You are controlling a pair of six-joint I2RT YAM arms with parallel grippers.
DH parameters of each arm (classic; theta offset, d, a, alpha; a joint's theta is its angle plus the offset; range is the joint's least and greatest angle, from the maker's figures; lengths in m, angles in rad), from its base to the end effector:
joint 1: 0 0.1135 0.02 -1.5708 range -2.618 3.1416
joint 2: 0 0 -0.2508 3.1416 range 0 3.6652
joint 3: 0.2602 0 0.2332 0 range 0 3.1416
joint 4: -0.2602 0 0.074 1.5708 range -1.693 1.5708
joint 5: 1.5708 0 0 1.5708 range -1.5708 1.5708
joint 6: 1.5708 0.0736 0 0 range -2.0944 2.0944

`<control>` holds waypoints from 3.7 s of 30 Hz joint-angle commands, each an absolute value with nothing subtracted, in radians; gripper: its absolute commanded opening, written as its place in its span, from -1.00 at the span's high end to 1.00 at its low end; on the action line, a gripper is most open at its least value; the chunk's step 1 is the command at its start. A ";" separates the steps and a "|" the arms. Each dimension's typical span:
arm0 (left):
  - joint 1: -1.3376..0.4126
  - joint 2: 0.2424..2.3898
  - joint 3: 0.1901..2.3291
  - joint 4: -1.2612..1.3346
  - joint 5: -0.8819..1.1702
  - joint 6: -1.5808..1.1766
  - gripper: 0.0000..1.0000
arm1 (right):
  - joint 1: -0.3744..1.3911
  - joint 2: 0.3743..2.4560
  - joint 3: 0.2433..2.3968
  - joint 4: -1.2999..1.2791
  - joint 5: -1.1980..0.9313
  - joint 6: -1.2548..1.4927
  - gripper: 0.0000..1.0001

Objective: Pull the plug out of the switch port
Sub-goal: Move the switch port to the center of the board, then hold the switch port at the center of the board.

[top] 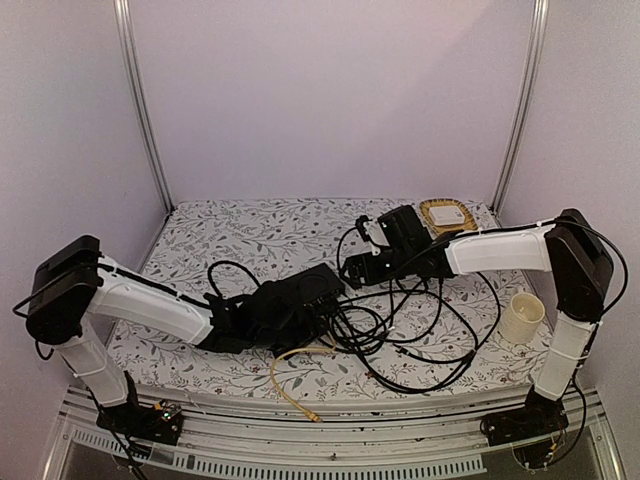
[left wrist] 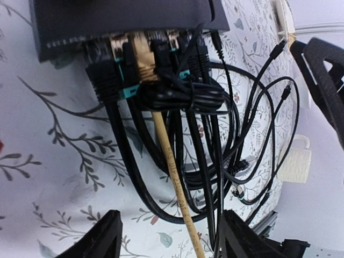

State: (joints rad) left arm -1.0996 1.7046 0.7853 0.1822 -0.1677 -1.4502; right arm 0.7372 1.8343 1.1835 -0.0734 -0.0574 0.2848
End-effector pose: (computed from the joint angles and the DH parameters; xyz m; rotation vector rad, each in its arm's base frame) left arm 0.1682 -0.3030 0.1207 -0.5402 2.5037 -1.0214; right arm 0.3018 0.2797 0.1691 -0.5604 2.2988 0.5805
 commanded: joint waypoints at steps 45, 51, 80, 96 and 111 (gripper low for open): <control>-0.719 1.910 1.393 -0.402 -0.029 -0.105 -0.39 | 0.733 2.076 1.381 -0.189 -0.188 0.178 -0.09; -0.711 1.946 1.408 -0.417 0.009 -0.057 -0.47 | 0.733 2.103 1.398 -0.195 -0.194 0.177 0.04; -0.703 2.032 1.433 -0.492 0.095 0.055 -0.62 | 0.699 2.147 1.424 -0.200 -0.281 0.148 0.30; -0.714 2.093 1.518 -0.552 0.036 0.089 -0.63 | 0.696 2.162 1.445 -0.204 -0.307 0.147 0.43; -0.746 2.123 1.557 -0.581 -0.108 0.113 -0.62 | 0.696 2.183 1.481 -0.231 -0.322 0.153 0.72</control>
State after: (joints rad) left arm -0.7399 2.1017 1.5402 -0.5652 -0.0372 0.0895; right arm 0.6991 2.1639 1.4502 -0.2184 -0.2859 0.1600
